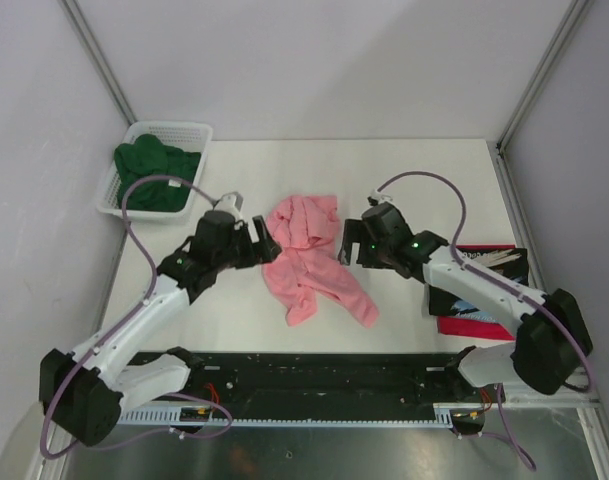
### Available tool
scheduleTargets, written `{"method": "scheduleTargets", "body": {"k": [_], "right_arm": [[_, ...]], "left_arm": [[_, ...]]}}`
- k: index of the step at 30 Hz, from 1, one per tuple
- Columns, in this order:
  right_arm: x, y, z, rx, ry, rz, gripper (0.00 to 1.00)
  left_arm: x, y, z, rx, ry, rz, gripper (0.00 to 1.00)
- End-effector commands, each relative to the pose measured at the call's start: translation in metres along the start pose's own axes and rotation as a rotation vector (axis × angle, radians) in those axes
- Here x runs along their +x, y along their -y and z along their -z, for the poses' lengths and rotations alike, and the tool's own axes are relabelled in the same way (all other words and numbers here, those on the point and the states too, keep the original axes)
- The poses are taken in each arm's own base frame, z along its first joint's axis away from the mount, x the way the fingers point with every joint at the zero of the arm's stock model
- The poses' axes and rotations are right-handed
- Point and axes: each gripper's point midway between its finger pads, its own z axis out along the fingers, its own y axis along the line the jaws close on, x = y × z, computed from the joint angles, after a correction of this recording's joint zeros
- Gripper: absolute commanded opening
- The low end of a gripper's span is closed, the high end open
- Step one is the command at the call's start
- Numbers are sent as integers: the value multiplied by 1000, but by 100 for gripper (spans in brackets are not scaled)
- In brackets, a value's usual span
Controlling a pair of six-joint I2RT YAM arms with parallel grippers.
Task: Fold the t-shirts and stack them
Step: Move the tshirt to the center of the board, then flatten out the tshirt
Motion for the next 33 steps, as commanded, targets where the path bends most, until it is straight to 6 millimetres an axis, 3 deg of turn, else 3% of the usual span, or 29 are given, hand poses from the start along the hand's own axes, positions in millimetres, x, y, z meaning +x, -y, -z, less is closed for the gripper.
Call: {"method": "scheduleTargets", "body": {"k": [1, 6, 11, 17, 25, 33], "right_arm": [[-27, -29, -29, -57, 97, 11, 91], [-40, -60, -63, -72, 117, 65, 86], [-38, -100, -94, -79, 107, 113, 82], [-29, -126, -124, -46, 99, 86, 77], [-38, -130, -150, 157, 139, 146, 71], [-39, -113, -171, 288, 120, 184, 62]], "left_arm": [[41, -36, 2, -87, -43, 56, 85], [78, -51, 3, -92, -119, 76, 74], [105, -58, 0, -95, -194, 115, 67], [119, -58, 1, -76, -226, 144, 65], [124, -55, 5, -46, -235, 145, 65], [127, -56, 7, -37, -236, 142, 65]]}}
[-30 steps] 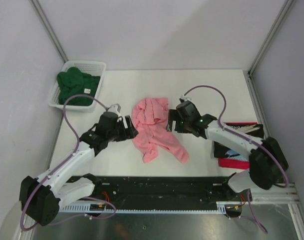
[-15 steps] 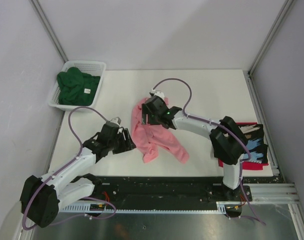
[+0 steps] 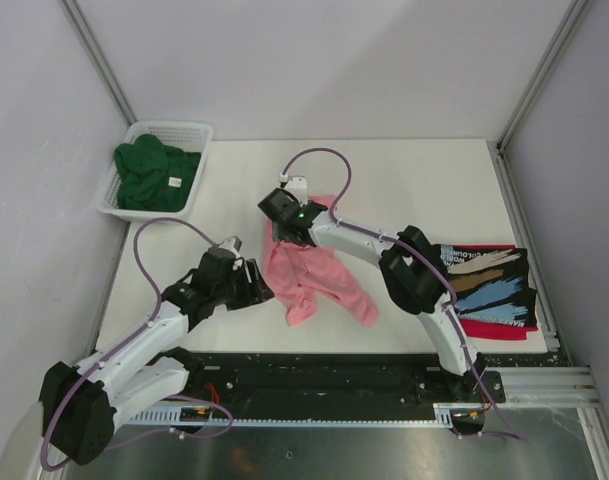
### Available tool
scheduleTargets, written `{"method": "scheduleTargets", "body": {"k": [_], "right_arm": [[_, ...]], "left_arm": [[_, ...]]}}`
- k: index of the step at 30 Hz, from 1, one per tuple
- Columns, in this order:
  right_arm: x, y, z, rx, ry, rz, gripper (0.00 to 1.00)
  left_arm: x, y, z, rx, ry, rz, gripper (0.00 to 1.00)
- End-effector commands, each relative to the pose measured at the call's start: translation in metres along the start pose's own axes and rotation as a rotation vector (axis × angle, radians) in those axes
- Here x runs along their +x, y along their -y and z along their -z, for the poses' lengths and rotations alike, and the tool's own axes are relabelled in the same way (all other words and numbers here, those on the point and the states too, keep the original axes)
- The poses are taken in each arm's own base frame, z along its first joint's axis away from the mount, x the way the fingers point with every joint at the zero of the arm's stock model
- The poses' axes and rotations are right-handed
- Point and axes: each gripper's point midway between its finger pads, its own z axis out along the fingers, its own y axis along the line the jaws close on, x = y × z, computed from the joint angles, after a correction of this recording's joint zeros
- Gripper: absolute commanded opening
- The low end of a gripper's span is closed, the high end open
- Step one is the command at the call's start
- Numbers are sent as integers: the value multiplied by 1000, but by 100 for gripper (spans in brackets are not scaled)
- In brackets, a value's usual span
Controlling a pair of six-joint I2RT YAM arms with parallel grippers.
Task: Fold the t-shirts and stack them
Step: Flatten out the tshirt
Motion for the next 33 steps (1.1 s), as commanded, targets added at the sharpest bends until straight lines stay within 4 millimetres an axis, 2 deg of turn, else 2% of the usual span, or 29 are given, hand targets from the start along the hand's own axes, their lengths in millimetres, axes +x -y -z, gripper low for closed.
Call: {"method": "scheduleTargets", "body": {"k": [1, 4, 6, 8, 10, 12, 15, 18, 21, 27, 33], "right_arm": [[-8, 20, -9, 116, 8, 14, 59], [-7, 27, -16, 121, -17, 19, 46], [-10, 33, -18, 116, -34, 16, 28], [-21, 42, -11, 116, -30, 10, 11], [-37, 56, 4, 109, -7, 6, 3], [-55, 73, 25, 84, 15, -18, 1], [-72, 108, 49, 68, 26, -73, 0], [-73, 136, 61, 58, 16, -114, 0], [-66, 154, 65, 62, -6, -132, 0], [-55, 166, 65, 72, -31, -137, 0], [-61, 167, 69, 54, -19, -146, 0]], "left_arm": [[1, 4, 0, 26, 3, 8, 65], [1, 4, -1, 23, -5, 13, 65], [0, 4, -2, 18, -9, 16, 65], [-2, 6, -5, 16, -16, 14, 65], [-2, 8, -9, 15, -25, 8, 65], [-3, 12, -14, 17, -36, 3, 65], [-3, 20, -23, 27, -52, -7, 63], [1, 29, -31, 32, -80, -21, 61], [8, 40, -36, 47, -102, -39, 59], [24, 56, -41, 55, -129, -94, 56], [31, 39, -57, -56, -126, -112, 51]]}}
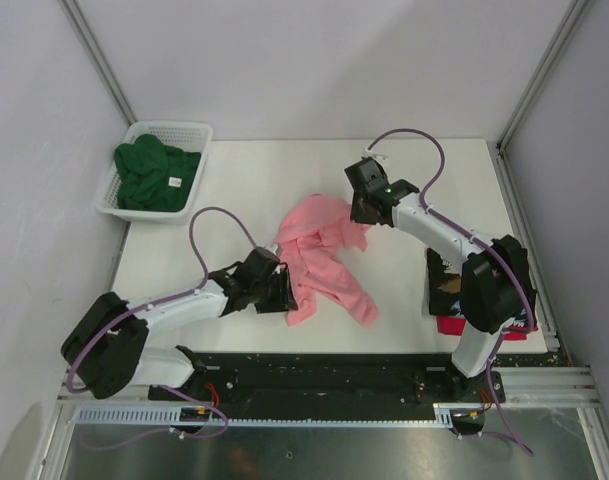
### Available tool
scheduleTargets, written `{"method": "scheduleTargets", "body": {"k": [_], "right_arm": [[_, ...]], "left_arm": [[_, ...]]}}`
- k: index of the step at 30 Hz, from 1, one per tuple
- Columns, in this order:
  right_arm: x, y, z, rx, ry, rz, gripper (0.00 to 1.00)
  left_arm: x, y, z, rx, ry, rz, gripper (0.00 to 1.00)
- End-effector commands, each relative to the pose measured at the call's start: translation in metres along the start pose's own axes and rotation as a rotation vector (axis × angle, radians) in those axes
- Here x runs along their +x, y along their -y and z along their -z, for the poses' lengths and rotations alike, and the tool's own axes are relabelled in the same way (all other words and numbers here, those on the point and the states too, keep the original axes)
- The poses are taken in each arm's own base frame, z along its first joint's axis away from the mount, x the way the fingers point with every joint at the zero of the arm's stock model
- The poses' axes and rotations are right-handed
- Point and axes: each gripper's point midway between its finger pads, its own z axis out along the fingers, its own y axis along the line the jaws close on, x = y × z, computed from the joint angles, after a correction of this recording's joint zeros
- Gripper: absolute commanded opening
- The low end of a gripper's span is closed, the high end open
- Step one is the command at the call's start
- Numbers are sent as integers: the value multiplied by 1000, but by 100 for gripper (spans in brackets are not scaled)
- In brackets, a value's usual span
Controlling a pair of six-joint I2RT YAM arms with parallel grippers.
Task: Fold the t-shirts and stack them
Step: Flatten out the tshirt
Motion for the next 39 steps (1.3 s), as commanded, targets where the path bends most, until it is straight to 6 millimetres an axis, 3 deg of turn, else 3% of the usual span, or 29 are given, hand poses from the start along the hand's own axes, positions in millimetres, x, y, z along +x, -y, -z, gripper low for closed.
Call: {"method": "scheduleTargets", "body": {"k": [1, 3, 5, 6, 8, 12, 15, 19, 24, 28, 31, 35, 39], "right_arm": [[-18, -5, 9, -47, 45, -9, 0], [-25, -4, 13, -60, 58, -21, 0], [-36, -1, 19, -69, 73, -35, 0], [-42, 3, 21, -71, 77, -45, 0], [-60, 11, 30, -74, 98, -68, 0], [-109, 36, 61, -89, 179, -134, 0], [-144, 55, 93, -107, 258, -179, 0], [-166, 77, 129, -117, 331, -216, 0], [-180, 93, 181, -164, 419, -263, 0], [-191, 101, 220, -200, 494, -285, 0], [-200, 98, 229, -234, 534, -283, 0], [-224, 88, 210, -293, 571, -281, 0], [-265, 78, 182, -359, 605, -313, 0]], "left_arm": [[-19, -4, -10, -78, 75, 15, 49], [-27, -7, -14, -115, 99, 22, 40], [-43, -7, -13, -145, 147, 26, 22], [-56, -8, -10, -168, 182, 34, 11], [-91, -19, 9, -240, 264, 63, 3], [-180, -39, 91, -372, 553, 99, 0], [-227, -39, 158, -418, 728, 89, 0], [-255, -34, 223, -457, 862, 68, 0], [-266, -25, 280, -427, 971, 75, 0], [-272, -21, 301, -410, 1010, 71, 0], [-286, -20, 306, -407, 1022, 83, 0], [-326, -19, 309, -388, 1043, 118, 0], [-391, -9, 305, -314, 1065, 143, 0]]}}
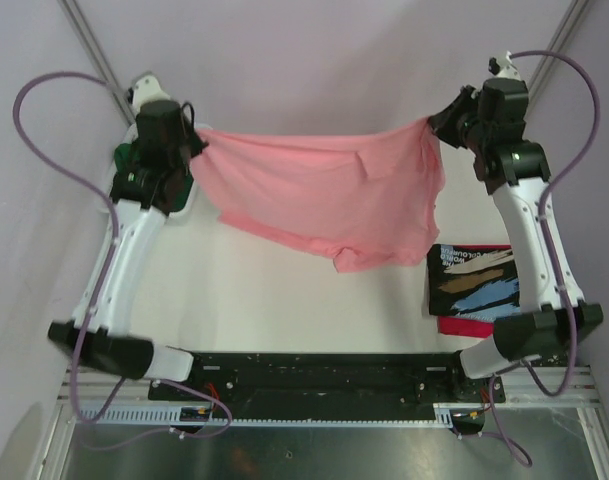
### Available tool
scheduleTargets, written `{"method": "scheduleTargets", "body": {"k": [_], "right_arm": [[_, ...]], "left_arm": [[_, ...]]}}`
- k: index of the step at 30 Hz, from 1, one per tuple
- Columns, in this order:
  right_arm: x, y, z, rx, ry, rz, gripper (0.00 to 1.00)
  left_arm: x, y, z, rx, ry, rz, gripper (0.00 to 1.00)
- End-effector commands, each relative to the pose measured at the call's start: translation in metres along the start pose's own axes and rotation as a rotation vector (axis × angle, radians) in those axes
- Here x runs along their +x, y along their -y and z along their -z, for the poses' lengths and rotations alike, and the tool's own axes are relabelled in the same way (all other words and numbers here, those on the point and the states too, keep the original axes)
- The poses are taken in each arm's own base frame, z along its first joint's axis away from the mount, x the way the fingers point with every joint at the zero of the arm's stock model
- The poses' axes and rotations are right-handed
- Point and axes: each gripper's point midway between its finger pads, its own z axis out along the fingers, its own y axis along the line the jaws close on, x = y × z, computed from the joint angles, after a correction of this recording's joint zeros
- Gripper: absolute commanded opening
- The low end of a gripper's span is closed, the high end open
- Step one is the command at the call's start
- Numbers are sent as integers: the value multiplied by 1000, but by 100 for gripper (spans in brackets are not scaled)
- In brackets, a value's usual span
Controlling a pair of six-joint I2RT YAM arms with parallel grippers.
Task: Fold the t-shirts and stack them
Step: Flatten out the tshirt
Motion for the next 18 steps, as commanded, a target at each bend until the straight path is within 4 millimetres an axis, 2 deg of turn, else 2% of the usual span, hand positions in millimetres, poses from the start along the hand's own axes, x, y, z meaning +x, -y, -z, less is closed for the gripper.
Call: {"method": "scheduleTargets", "body": {"k": [1, 4, 7, 10, 12, 14, 18], "right_arm": [[-45, -22, -45, -118, 107, -44, 0], [-78, -37, -58, -159, 158, -65, 0], [-117, -58, -48, -202, 234, -63, 0], [-141, -75, -22, -254, 299, -56, 0], [-144, -78, -5, -263, 312, -56, 0], [-140, -78, 11, -274, 322, -58, 0], [-131, -75, 50, -287, 349, -59, 0]], "left_arm": [[-45, 38, -53, 99, 40, 64, 0], [-85, 66, -74, 190, 94, 103, 0], [-141, 80, -65, 268, 210, 152, 0], [-178, 78, -45, 305, 292, 185, 0], [-191, 72, -28, 317, 321, 197, 0], [-196, 65, -9, 315, 338, 189, 0], [-191, 49, 33, 314, 349, 156, 0]]}}
